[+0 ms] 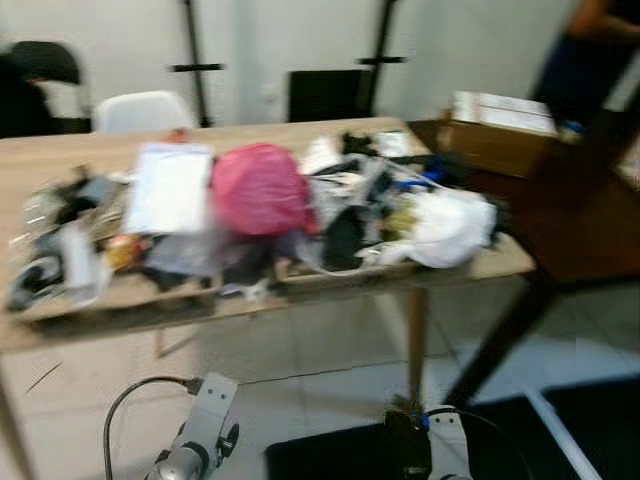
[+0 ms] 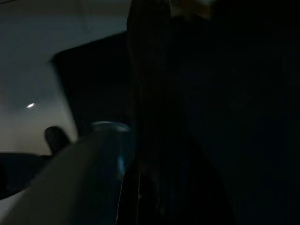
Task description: Picking trash to rubbish bin
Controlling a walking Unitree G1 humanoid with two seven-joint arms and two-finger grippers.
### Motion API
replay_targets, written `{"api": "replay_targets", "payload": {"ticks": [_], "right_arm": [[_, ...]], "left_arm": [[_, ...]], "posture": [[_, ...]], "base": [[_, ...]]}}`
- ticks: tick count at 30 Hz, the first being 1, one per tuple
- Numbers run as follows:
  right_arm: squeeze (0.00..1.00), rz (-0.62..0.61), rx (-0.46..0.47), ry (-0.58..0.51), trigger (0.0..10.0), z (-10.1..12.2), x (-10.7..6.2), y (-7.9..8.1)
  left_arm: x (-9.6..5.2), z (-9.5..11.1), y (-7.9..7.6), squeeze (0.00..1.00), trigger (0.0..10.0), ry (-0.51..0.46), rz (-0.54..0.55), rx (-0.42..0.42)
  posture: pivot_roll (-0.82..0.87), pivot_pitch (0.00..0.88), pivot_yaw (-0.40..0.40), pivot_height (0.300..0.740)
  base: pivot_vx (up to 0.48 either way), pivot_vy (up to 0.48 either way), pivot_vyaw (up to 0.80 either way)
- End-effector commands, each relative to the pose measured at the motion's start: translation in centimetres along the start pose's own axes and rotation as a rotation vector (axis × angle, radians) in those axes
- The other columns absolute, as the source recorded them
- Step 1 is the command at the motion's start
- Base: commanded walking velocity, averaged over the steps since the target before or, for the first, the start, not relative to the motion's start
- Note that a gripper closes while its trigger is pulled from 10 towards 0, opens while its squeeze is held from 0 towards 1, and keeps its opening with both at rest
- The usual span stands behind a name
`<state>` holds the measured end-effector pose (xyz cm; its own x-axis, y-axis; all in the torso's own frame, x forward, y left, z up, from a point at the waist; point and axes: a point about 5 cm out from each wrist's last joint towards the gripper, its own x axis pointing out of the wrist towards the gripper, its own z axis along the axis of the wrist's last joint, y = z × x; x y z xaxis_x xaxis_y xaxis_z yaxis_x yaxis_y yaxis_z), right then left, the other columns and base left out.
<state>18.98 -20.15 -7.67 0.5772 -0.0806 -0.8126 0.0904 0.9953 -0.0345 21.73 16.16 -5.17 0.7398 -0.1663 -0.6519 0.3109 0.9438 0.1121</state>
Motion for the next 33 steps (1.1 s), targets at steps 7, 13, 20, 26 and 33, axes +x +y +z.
{"api": "replay_targets", "payload": {"ticks": [7, 13, 20, 26, 33], "right_arm": [[0.00, 0.020, 0.000, -0.017, 10.0, 0.0, 0.0, 0.5], [0.00, 0.028, -0.006, -0.022, 10.0, 0.1, 0.1, 0.7], [0.00, 0.031, -0.010, -0.028, 10.0, 0.2, 0.1, 0.7], [0.00, 0.037, -0.010, -0.029, 10.0, 0.2, 0.1, 0.8], [0.00, 0.042, -0.006, -0.030, 10.0, 0.1, 0.1, 1.1]], "left_arm": [[0.0, -0.4, -0.2, 0.00, 10.0, -0.003, 0.000, 0.001], [0.0, -0.3, -0.3, 0.00, 10.0, -0.022, 0.000, -0.005], [0.0, -0.2, -0.3, 0.00, 10.0, -0.038, 0.000, -0.005], [0.1, -0.1, -0.1, 0.00, 10.0, -0.047, 0.005, -0.003], [0.0, 0.1, 0.0, 0.00, 10.0, -0.082, 0.000, -0.014]], "posture": [[-0.02, 0.050, -0.003, 0.740], [-0.02, 0.046, -0.004, 0.740], [-0.02, 0.046, -0.004, 0.740], [-0.02, 0.047, -0.002, 0.740], [-0.02, 0.052, 0.001, 0.740]], "base": [[0.000, 0.000, -0.80], [0.000, 0.000, -0.80], [0.000, 0.000, -0.80], [0.000, 0.000, -0.80], [0.000, 0.000, -0.80]]}}
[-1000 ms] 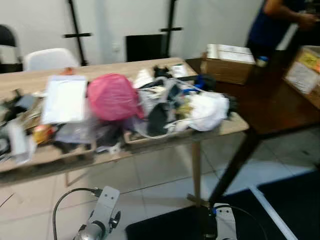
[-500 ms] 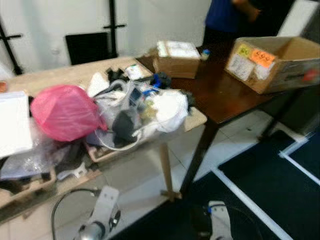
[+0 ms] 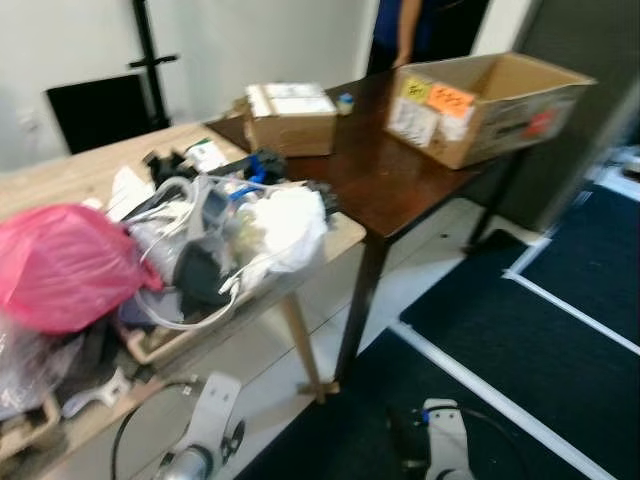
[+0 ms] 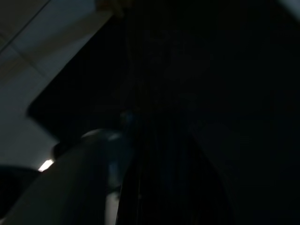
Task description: Picking trash to rubbish bin
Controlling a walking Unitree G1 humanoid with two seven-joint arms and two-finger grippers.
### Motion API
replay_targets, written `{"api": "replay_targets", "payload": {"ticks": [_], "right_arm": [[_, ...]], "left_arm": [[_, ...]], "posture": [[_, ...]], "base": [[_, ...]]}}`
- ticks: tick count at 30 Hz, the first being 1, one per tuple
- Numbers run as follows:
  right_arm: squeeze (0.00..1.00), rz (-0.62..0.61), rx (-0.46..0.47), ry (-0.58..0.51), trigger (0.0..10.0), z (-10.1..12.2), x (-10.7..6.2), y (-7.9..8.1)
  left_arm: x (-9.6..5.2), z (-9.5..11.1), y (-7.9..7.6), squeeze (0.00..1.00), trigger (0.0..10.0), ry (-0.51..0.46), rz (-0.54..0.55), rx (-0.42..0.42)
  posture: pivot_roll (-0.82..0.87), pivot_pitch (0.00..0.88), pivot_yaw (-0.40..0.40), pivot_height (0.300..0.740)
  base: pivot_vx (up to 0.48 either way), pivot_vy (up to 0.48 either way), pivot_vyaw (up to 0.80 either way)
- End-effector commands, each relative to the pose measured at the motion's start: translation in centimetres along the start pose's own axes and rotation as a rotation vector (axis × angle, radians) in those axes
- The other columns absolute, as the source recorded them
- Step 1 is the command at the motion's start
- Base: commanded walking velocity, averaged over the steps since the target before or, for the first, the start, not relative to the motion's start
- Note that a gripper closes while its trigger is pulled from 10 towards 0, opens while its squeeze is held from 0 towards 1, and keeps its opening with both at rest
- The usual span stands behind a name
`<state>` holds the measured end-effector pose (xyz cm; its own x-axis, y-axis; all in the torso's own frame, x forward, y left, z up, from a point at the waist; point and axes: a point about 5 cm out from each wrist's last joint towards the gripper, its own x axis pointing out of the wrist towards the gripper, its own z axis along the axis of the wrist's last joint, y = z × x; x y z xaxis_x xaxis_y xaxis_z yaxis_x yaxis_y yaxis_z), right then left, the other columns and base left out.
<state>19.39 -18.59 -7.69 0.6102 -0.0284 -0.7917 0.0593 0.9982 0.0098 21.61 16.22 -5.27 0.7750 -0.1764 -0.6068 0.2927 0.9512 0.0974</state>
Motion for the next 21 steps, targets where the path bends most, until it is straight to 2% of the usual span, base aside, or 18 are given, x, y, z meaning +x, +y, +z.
{"api": "replay_targets", "payload": {"ticks": [1, 21], "right_arm": [[0.00, -0.012, -0.006, 0.006, 10.0, -0.18, -0.06, -0.45], [0.00, -0.008, -0.003, 0.007, 10.0, -0.13, -0.03, -0.41]], "left_arm": [[-0.01, 0.31, 0.00, 0.00, 10.0, -0.028, -0.009, 0.008], [-0.05, 0.39, 0.12, 0.00, 10.0, -0.046, -0.009, 0.014]], "posture": [[-0.02, 0.054, 0.000, 0.740], [-0.01, 0.063, -0.002, 0.740]], "base": [[0.000, 0.000, -0.80], [0.000, 0.000, -0.80]]}}
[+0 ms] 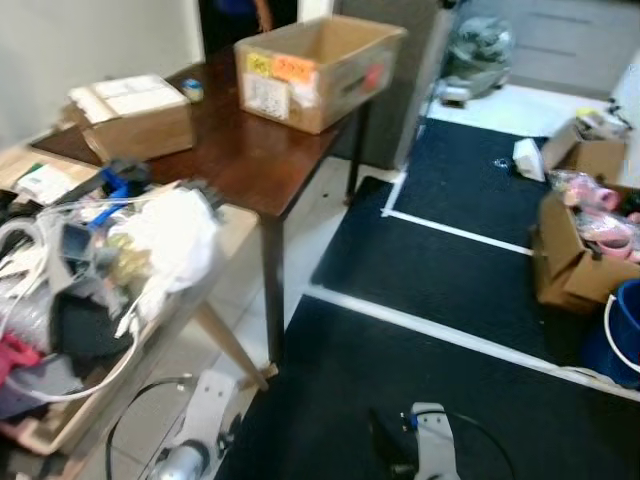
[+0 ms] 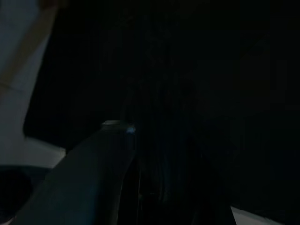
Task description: Picking trash to rubbish bin
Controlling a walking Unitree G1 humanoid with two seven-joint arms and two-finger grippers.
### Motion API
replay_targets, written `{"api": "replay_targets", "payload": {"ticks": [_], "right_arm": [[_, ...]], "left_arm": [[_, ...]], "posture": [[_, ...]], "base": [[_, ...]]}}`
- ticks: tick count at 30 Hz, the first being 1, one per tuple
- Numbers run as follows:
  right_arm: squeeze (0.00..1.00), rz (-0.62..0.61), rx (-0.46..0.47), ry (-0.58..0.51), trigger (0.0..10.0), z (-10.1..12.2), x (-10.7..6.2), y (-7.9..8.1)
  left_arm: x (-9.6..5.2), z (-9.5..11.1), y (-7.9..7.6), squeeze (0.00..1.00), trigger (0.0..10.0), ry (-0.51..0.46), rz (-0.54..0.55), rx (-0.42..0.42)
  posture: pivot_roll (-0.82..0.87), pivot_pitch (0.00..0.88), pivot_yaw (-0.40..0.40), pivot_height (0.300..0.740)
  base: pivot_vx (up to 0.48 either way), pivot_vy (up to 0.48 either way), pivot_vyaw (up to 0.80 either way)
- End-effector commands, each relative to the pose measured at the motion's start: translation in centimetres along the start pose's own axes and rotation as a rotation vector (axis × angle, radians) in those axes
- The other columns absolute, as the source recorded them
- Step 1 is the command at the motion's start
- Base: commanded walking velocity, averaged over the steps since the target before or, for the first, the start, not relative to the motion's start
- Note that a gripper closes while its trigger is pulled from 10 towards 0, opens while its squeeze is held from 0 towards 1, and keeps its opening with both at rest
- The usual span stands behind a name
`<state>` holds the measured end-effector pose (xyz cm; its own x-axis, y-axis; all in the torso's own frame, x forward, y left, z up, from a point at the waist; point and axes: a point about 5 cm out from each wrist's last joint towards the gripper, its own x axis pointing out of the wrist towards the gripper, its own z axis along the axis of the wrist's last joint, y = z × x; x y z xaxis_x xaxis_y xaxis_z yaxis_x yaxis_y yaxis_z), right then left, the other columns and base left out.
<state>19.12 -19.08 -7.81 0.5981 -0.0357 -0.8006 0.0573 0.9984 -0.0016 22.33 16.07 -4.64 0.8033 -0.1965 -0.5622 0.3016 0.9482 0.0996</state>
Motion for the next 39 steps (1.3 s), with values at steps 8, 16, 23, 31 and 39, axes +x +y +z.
{"api": "replay_targets", "payload": {"ticks": [8, 16, 23, 31, 39], "right_arm": [[0.00, 0.003, 0.006, -0.007, 10.0, 0.1, 0.0, 0.2], [0.00, 0.004, 0.006, -0.007, 10.0, 0.1, 0.0, 0.3], [0.00, 0.002, 0.007, 0.001, 10.0, -0.1, 0.0, 0.3], [0.00, -0.002, -0.012, 0.032, 10.0, -0.7, 0.0, 0.2], [0.00, -0.006, -0.022, 0.039, 10.0, -0.8, -0.1, 0.0]], "left_arm": [[-0.3, -0.5, 0.1, 0.00, 10.0, 0.003, -0.005, 0.007], [-0.4, -0.5, 0.1, 0.00, 10.0, 0.001, -0.007, 0.011], [-0.4, -0.9, 0.1, 0.00, 10.0, 0.026, -0.011, 0.017], [-0.7, -1.8, 0.3, 0.00, 10.0, 0.064, -0.009, -0.020], [-0.7, -1.5, 0.4, 0.00, 10.0, 0.028, 0.002, -0.052]], "posture": [[-0.01, 0.065, 0.000, 0.740], [-0.01, 0.065, 0.000, 0.740], [-0.01, 0.065, 0.002, 0.740], [-0.01, 0.065, 0.002, 0.740], [-0.02, 0.054, 0.001, 0.740]], "base": [[0.000, 0.000, -0.80], [0.000, 0.000, -0.80], [0.000, 0.000, -0.80], [0.000, 0.000, -0.80], [0.000, 0.000, -0.80]]}}
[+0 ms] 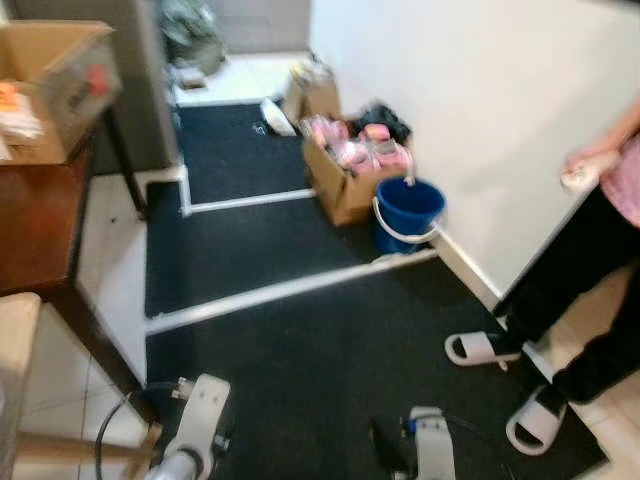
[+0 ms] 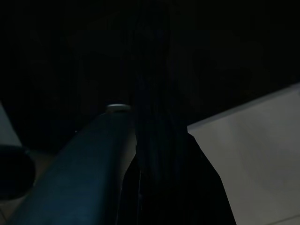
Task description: Picking trash to rubbish bin
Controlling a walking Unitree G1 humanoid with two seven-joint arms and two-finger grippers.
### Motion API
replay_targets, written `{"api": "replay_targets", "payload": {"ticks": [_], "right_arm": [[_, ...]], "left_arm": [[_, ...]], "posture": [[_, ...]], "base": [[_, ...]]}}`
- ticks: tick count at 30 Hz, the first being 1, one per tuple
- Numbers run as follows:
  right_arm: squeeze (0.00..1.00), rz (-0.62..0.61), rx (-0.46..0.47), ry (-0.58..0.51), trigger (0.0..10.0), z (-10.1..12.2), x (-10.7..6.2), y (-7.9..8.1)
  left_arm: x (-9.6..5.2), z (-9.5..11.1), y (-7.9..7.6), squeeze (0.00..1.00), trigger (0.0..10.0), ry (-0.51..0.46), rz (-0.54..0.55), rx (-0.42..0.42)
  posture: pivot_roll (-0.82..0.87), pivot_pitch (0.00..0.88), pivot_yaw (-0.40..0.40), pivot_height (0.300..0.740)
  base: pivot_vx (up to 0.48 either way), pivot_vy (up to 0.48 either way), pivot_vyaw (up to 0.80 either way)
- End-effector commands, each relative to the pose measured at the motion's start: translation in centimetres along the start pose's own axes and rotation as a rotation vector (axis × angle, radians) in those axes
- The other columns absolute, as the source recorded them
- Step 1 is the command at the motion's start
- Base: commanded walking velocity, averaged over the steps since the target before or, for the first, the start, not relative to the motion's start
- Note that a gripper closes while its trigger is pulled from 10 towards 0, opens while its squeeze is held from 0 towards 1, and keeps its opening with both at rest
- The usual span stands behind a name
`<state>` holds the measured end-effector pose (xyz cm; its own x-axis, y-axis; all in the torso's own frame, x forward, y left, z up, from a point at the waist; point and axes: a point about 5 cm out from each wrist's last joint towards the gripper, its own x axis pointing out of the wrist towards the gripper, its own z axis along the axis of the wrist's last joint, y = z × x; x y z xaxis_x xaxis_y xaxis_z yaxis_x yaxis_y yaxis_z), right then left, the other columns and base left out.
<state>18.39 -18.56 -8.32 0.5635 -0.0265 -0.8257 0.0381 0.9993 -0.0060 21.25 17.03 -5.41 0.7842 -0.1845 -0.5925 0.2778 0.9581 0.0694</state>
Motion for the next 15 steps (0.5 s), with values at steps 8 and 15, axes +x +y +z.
{"api": "replay_targets", "payload": {"ticks": [8, 15], "right_arm": [[0.00, 0.012, -0.102, 0.064, 10.0, -0.80, -0.09, -0.35], [0.00, 0.007, -0.145, 0.061, 10.0, -0.67, -0.06, -0.31]], "left_arm": [[-0.17, -0.08, 0.11, 0.00, 10.0, -0.036, 0.019, -0.121], [-0.17, 0.01, 0.43, 0.00, 10.0, -0.049, 0.039, -0.160]], "posture": [[-0.02, 0.043, 0.002, 0.740], [-0.03, 0.037, 0.000, 0.740]], "base": [[0.000, 0.000, -0.50], [0.000, 0.000, 0.00]]}}
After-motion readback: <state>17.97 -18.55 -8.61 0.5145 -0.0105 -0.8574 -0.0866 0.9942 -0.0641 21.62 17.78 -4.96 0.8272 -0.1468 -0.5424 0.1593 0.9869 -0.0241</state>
